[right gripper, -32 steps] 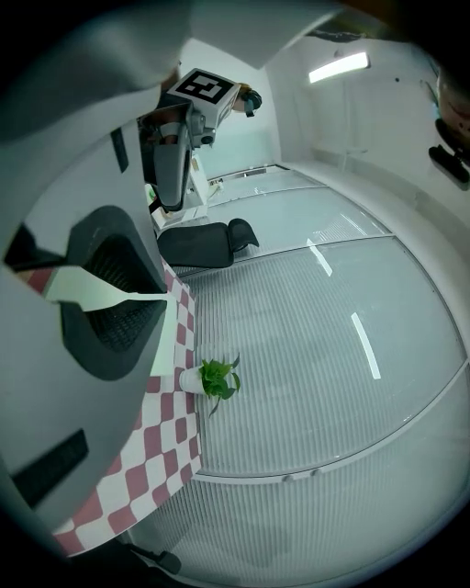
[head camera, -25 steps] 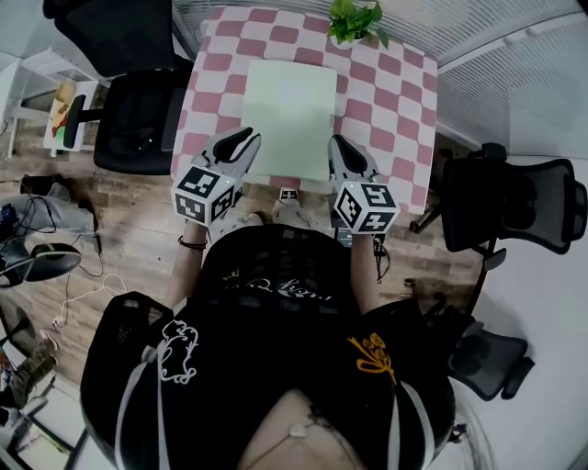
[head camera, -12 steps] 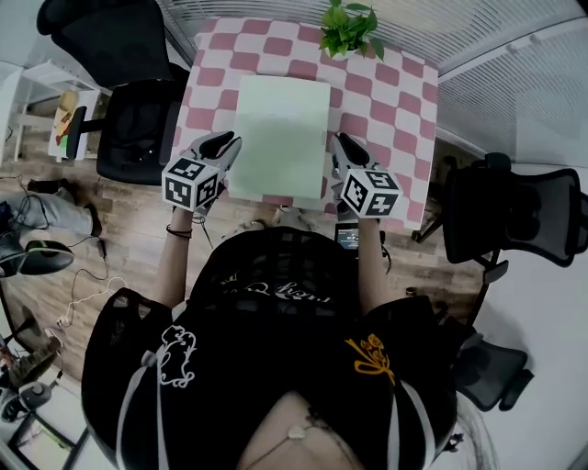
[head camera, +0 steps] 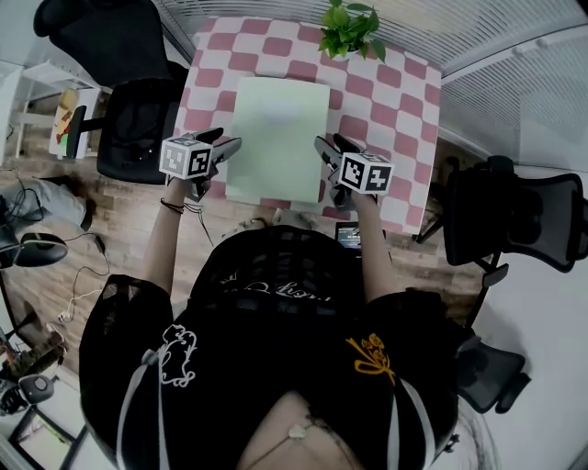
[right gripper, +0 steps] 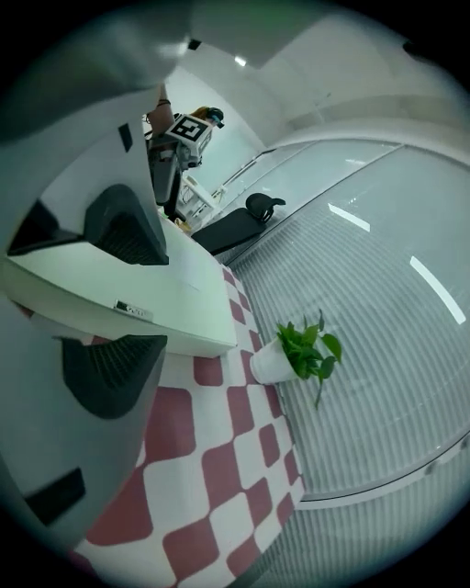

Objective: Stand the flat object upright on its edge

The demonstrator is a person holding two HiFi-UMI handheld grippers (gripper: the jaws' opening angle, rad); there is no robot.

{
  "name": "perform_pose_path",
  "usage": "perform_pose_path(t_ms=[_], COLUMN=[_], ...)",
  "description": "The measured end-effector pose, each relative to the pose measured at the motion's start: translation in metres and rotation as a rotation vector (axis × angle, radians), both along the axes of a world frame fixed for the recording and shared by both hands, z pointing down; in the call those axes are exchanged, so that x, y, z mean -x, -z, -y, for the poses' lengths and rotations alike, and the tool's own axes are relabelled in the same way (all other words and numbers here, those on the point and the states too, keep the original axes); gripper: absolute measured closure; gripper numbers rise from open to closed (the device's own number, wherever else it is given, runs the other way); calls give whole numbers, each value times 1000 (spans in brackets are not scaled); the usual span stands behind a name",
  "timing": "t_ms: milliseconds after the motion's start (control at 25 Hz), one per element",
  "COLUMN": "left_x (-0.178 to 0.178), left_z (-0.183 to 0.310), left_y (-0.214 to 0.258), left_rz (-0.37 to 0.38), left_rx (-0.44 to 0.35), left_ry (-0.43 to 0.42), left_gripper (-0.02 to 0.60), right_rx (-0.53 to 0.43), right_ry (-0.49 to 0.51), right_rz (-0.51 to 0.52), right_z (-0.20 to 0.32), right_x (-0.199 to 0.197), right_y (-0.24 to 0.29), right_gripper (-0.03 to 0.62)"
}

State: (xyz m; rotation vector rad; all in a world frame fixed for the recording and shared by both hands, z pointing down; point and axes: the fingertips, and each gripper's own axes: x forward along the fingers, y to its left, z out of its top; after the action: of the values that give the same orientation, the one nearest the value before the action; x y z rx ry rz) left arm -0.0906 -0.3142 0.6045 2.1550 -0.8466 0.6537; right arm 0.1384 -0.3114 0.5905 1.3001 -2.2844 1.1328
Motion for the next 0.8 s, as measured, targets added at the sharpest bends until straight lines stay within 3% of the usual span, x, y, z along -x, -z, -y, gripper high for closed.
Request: perform_pose_path(t_ms=[200, 320, 600, 800], left_x=[-9, -12, -20, -24], left_z=[9, 13, 13, 13], left_y=[-19, -29, -38, -36], left_rz=[-121, -150, -194, -211], left_rx=[131, 178, 231, 192], left_ry=[45, 63, 40, 26], left_gripper=[229, 213, 207, 211], right_rx=[127, 169, 234, 229], right_ry=[-40, -71, -102, -121], right_rz=[123, 168, 203, 173], right_z=[0, 3, 2, 1], right_x=[7, 9, 15, 14], right_y=[-30, -39, -55, -54], right_gripper=[338, 329, 327, 327])
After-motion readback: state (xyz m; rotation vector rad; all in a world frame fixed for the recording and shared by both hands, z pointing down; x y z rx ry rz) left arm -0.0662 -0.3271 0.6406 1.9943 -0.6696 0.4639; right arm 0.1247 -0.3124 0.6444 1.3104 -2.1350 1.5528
